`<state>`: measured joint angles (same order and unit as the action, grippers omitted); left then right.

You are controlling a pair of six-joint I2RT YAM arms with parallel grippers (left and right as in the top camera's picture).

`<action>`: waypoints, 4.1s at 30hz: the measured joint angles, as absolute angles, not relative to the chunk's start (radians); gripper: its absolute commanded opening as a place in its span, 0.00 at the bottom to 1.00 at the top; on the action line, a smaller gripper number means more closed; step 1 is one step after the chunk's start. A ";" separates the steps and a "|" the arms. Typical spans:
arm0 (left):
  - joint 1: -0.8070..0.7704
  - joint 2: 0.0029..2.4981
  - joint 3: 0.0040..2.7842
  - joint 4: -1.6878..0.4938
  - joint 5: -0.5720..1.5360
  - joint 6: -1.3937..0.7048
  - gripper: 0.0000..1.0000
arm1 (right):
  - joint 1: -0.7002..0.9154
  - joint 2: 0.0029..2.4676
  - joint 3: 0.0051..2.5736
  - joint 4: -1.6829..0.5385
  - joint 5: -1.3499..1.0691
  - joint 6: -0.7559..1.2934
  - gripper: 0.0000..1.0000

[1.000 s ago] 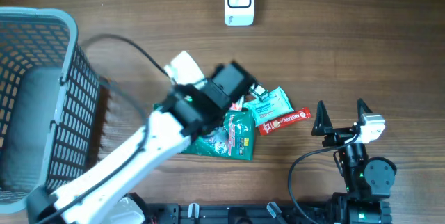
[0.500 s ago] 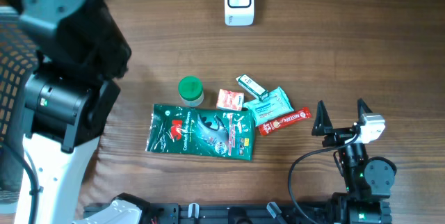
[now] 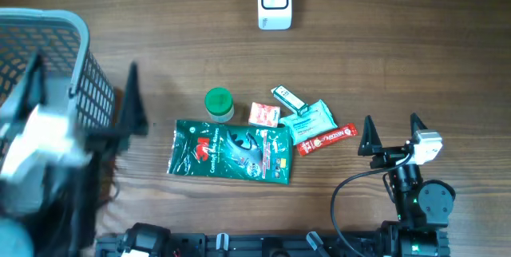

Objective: Scan the item barcode

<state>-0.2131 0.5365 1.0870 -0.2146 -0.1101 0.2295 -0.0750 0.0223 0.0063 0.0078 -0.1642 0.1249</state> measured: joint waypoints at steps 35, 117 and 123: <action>-0.041 0.009 0.977 -0.443 -0.107 0.127 1.00 | -0.075 0.022 0.006 0.008 -0.165 0.126 1.00; -0.045 0.076 0.012 -0.058 0.208 0.227 1.00 | 0.403 1.422 0.752 -0.203 -0.170 0.258 0.99; -0.045 0.076 0.012 -0.058 0.208 0.227 1.00 | 0.403 1.569 0.752 -0.104 -0.149 0.064 0.92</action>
